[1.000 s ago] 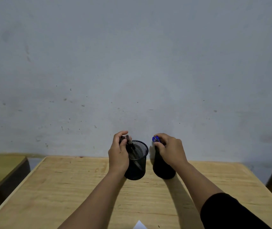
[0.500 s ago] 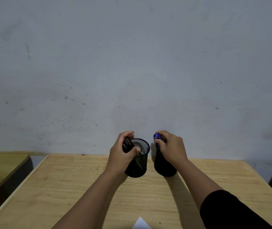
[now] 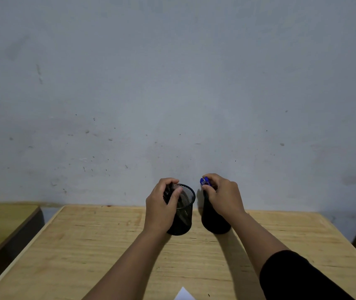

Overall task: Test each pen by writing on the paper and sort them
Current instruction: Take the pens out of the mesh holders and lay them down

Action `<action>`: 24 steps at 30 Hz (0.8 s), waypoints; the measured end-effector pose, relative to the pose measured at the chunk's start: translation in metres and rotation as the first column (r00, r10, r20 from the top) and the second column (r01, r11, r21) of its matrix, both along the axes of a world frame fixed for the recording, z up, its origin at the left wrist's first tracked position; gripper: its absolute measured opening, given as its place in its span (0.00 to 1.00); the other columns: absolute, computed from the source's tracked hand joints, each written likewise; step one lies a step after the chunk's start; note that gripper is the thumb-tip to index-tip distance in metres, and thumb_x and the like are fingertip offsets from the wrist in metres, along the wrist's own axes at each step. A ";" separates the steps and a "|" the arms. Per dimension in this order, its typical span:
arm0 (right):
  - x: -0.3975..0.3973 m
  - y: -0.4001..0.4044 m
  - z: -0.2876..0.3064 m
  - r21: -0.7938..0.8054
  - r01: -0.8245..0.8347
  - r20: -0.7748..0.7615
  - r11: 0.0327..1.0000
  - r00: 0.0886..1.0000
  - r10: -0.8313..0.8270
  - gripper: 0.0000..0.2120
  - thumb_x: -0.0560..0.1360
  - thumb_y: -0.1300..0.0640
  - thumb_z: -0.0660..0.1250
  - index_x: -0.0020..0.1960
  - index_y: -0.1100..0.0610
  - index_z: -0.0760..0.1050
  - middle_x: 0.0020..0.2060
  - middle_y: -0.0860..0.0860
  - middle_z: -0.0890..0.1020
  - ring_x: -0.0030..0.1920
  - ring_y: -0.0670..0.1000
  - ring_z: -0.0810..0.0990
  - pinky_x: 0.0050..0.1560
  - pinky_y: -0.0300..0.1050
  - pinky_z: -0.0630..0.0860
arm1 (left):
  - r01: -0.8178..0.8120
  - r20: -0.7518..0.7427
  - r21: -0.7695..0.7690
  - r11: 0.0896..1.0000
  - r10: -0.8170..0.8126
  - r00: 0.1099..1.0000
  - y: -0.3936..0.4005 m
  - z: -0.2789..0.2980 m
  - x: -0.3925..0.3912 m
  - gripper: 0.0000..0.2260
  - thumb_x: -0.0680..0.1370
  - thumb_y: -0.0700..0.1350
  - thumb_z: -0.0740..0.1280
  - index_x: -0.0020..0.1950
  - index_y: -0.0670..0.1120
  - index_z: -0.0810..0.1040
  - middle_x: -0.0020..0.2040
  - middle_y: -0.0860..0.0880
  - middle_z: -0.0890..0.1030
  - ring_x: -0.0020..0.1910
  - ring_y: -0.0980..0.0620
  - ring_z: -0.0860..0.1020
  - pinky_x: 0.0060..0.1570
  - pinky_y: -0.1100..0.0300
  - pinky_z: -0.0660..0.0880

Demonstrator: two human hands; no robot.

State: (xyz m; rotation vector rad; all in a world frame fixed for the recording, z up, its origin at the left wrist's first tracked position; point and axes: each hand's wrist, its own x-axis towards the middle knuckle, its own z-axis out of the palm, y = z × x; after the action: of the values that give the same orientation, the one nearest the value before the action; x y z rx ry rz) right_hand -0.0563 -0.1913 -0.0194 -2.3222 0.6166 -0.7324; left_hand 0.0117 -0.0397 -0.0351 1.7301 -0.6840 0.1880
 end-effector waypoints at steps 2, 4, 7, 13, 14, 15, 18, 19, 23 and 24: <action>0.000 0.000 0.000 0.004 -0.001 0.003 1.000 1.000 0.001 0.12 0.75 0.55 0.66 0.58 0.52 0.78 0.49 0.54 0.85 0.51 0.55 0.81 0.52 0.46 0.77 | 0.001 -0.050 -0.019 1.000 -0.002 0.999 -0.001 -0.001 0.001 0.06 0.77 0.45 0.65 0.50 0.56 0.73 0.46 0.59 0.78 0.48 0.58 0.77 0.42 0.77 0.70; 0.000 0.000 0.001 0.011 -0.012 0.015 1.000 1.000 0.012 0.11 0.74 0.56 0.67 0.56 0.52 0.79 0.47 0.54 0.85 0.50 0.55 0.81 0.51 0.46 0.77 | 0.009 -0.080 -0.042 0.999 -0.013 0.997 -0.002 -0.002 0.003 0.06 0.78 0.45 0.63 0.52 0.56 0.72 0.46 0.55 0.80 0.49 0.55 0.77 0.43 0.73 0.71; -0.001 0.001 0.005 0.016 -0.029 0.037 0.999 0.999 0.028 0.10 0.74 0.57 0.67 0.55 0.54 0.80 0.47 0.54 0.85 0.49 0.54 0.82 0.52 0.47 0.77 | -0.013 -0.117 -0.097 0.995 0.001 0.993 -0.004 -0.001 0.004 0.08 0.79 0.44 0.61 0.54 0.57 0.71 0.47 0.49 0.82 0.50 0.54 0.78 0.45 0.74 0.70; -0.003 0.003 0.021 0.067 -0.021 0.133 0.998 0.991 0.012 0.09 0.73 0.59 0.68 0.53 0.55 0.81 0.44 0.51 0.85 0.45 0.49 0.81 0.48 0.40 0.74 | -0.110 -0.185 -0.236 0.966 0.066 0.980 -0.010 0.010 0.003 0.08 0.79 0.43 0.60 0.55 0.56 0.71 0.44 0.54 0.81 0.49 0.55 0.79 0.43 0.80 0.69; -0.003 0.003 0.026 0.083 -0.016 0.157 0.996 0.988 0.003 0.09 0.73 0.59 0.69 0.52 0.55 0.81 0.42 0.51 0.84 0.44 0.47 0.80 0.47 0.38 0.74 | -0.122 -0.193 -0.254 0.960 0.073 0.979 -0.011 0.015 0.003 0.08 0.79 0.43 0.60 0.55 0.55 0.71 0.43 0.55 0.80 0.49 0.56 0.79 0.43 0.81 0.69; -0.003 0.004 0.032 0.107 -0.011 0.184 0.994 0.983 -0.009 0.09 0.73 0.59 0.69 0.52 0.54 0.81 0.40 0.50 0.83 0.42 0.46 0.79 0.47 0.37 0.73 | -0.131 -0.199 -0.273 0.953 0.078 0.977 -0.012 0.021 0.004 0.08 0.80 0.43 0.60 0.55 0.55 0.71 0.43 0.56 0.80 0.49 0.57 0.79 0.42 0.82 0.68; -0.004 0.004 0.052 0.216 0.006 0.298 0.976 0.952 -0.072 0.10 0.72 0.60 0.70 0.53 0.54 0.81 0.39 0.48 0.81 0.41 0.45 0.80 0.46 0.38 0.75 | -0.161 -0.219 -0.334 0.929 0.089 0.972 -0.012 0.042 0.006 0.09 0.80 0.42 0.59 0.55 0.56 0.71 0.43 0.56 0.79 0.48 0.58 0.78 0.42 0.82 0.68; -0.005 0.004 0.059 0.250 0.010 0.341 0.968 0.935 -0.098 0.10 0.72 0.60 0.70 0.53 0.54 0.81 0.39 0.49 0.82 0.41 0.46 0.80 0.45 0.38 0.76 | -0.172 -0.228 -0.351 0.920 0.095 0.969 -0.012 0.049 0.007 0.09 0.80 0.42 0.58 0.55 0.56 0.71 0.44 0.55 0.79 0.48 0.58 0.78 0.43 0.81 0.69; -0.015 0.008 0.086 0.339 -0.013 0.490 0.941 0.856 -0.165 0.09 0.72 0.61 0.69 0.51 0.50 0.79 0.40 0.46 0.82 0.41 0.43 0.81 0.49 0.44 0.80 | -0.237 -0.266 -0.460 0.855 0.122 0.956 -0.005 0.079 0.006 0.10 0.80 0.41 0.56 0.58 0.54 0.70 0.43 0.54 0.80 0.48 0.56 0.79 0.54 0.63 0.73; -0.019 0.010 0.091 0.375 -0.027 0.515 0.927 0.837 -0.184 0.09 0.73 0.61 0.69 0.51 0.50 0.79 0.41 0.46 0.82 0.41 0.43 0.81 0.50 0.45 0.80 | -0.250 -0.277 -0.484 0.839 0.124 0.953 -0.002 0.086 0.004 0.10 0.80 0.41 0.56 0.58 0.53 0.71 0.43 0.54 0.80 0.48 0.55 0.79 0.55 0.61 0.73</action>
State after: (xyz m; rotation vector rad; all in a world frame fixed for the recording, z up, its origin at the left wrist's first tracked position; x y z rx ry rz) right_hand -0.0754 -0.1812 0.0715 -1.6386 0.5308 -1.1519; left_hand 0.0155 -0.0419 0.0506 1.2669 -0.2481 0.2703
